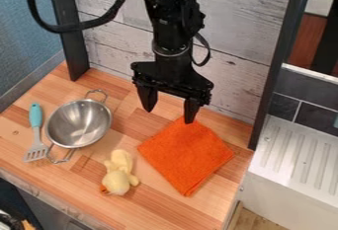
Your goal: Move the orange cloth above the silver poy
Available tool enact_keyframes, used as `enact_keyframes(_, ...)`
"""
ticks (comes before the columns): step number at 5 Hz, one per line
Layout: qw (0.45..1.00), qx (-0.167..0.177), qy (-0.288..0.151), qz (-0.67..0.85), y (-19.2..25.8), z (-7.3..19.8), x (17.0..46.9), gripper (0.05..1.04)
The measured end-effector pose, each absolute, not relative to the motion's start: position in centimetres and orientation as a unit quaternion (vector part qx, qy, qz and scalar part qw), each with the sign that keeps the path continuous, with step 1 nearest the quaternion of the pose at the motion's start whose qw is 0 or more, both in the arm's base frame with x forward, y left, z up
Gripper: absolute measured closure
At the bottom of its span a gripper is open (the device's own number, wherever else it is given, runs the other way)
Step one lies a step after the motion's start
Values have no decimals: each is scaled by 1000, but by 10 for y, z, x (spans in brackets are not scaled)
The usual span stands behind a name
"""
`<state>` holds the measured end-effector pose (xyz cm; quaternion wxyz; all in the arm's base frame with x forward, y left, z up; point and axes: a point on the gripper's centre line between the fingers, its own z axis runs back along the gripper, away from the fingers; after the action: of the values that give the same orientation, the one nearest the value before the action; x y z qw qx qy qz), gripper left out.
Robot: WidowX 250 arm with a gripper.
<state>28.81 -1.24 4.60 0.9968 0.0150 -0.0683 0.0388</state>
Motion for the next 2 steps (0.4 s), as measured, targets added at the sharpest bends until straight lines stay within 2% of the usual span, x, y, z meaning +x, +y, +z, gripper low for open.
enact_keyframes(2, 997, 26, -56, 41, -9, 20, 279, 83)
